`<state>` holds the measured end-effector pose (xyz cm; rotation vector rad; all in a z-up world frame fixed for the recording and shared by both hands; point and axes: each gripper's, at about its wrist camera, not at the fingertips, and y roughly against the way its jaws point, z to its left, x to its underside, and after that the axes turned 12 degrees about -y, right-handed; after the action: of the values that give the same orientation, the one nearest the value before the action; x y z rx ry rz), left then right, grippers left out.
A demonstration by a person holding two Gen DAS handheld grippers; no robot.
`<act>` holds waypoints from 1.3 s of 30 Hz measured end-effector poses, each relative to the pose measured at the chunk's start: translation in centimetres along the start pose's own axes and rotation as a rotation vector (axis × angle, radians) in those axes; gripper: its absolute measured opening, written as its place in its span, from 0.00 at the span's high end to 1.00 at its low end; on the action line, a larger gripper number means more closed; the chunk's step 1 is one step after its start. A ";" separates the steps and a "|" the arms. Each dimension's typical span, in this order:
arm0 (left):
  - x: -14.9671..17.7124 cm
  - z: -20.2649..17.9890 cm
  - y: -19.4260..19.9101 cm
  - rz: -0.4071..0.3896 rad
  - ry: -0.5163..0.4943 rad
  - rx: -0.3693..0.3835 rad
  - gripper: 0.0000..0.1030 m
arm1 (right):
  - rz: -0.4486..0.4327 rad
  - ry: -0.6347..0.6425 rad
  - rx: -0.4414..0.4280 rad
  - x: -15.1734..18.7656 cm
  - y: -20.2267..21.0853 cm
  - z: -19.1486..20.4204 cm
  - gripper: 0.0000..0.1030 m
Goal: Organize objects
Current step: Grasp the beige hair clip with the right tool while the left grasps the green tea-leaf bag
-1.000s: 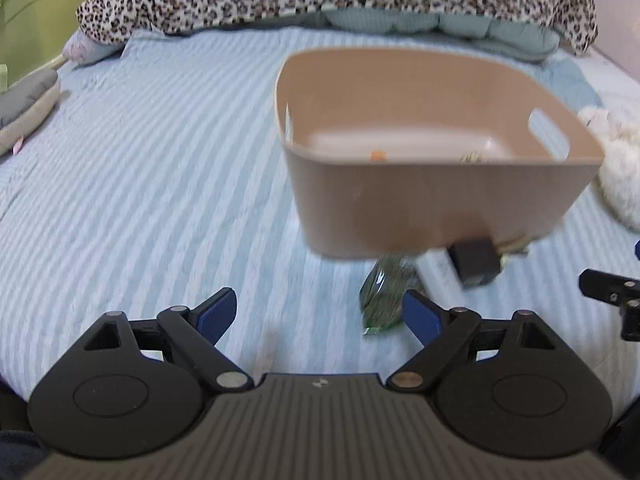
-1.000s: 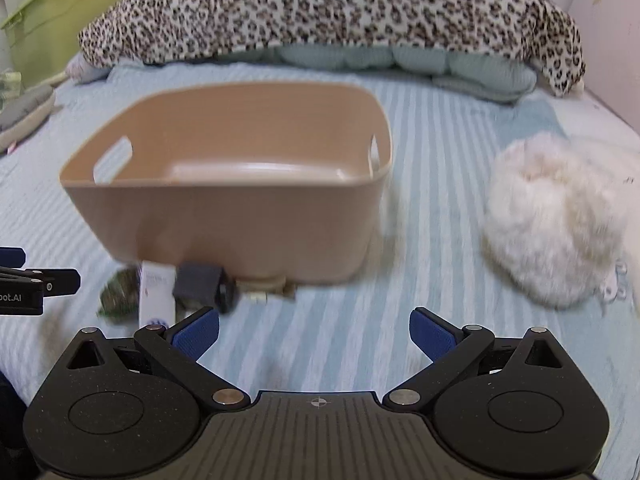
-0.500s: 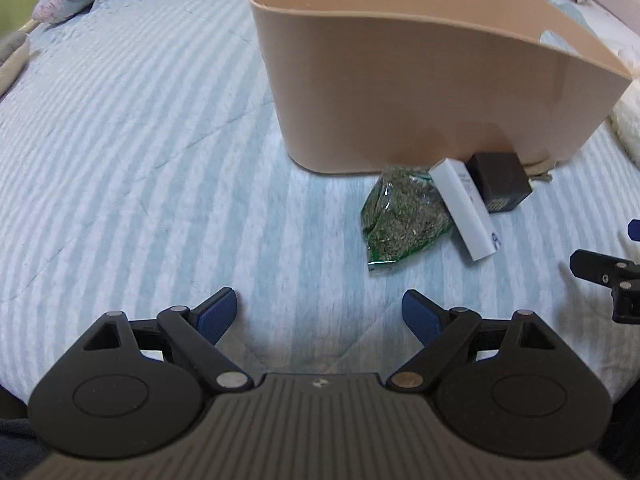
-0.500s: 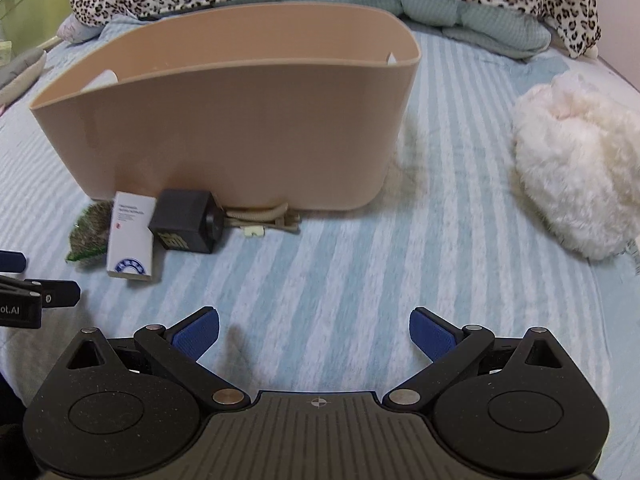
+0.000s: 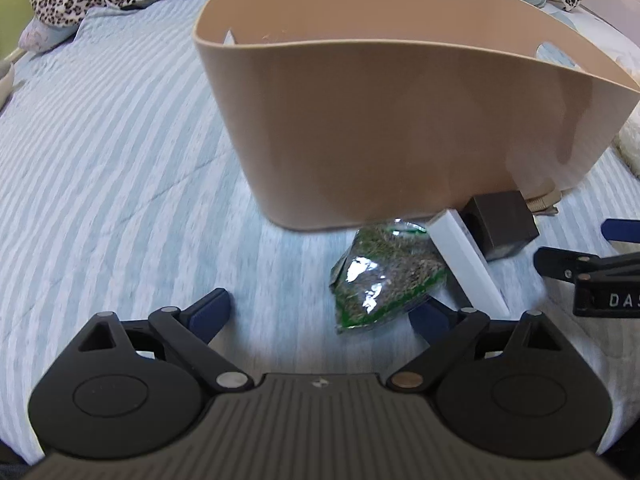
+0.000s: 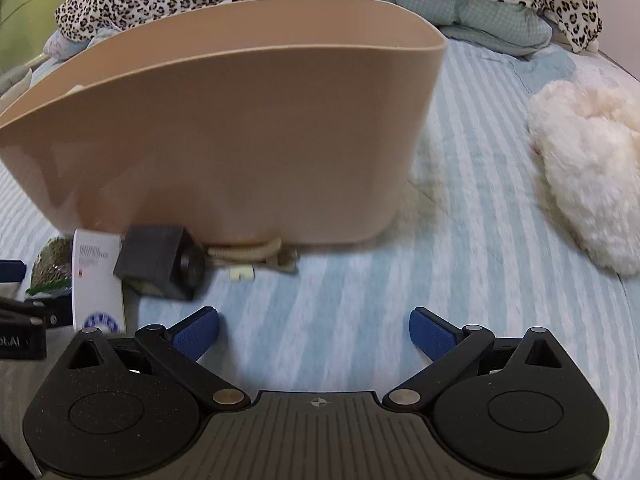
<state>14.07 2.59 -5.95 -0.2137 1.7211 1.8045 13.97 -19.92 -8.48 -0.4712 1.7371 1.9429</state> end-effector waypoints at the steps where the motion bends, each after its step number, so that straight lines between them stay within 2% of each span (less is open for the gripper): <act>1: -0.1 0.1 -0.1 -0.004 0.002 0.000 0.06 | -0.003 0.001 -0.003 -0.1 -0.2 0.2 0.00; 8: -0.3 1.3 -0.4 -0.001 0.066 0.001 0.06 | -0.039 -0.018 -0.014 -0.5 -1.0 1.2 0.00; 15: -0.3 1.1 -0.2 0.001 0.037 -0.028 0.05 | -0.065 -0.045 -0.012 -0.6 -1.6 2.3 0.00; 22: -0.1 1.8 0.3 0.017 0.058 -0.035 0.05 | -0.056 -0.090 -0.041 -0.9 -2.0 2.1 0.00; 30: 0.2 1.6 1.0 0.017 0.055 -0.038 0.05 | -0.082 -0.094 -0.003 -0.8 -2.7 3.0 0.02; 32: 0.2 1.5 1.3 0.009 0.050 -0.036 0.11 | -0.091 -0.091 0.002 -0.6 -2.5 3.0 0.10; 33: 0.3 1.5 1.6 0.001 0.050 -0.032 0.20 | -0.095 -0.086 -0.003 -0.5 -2.4 3.0 0.15; 39: 0.2 1.1 2.6 -0.020 0.039 -0.026 0.50 | -0.109 -0.088 -0.024 -0.4 -1.6 2.7 0.42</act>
<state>12.86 3.82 -3.73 -0.2771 1.7171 1.8198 15.43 -17.21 -9.24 -0.4710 1.6019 1.8807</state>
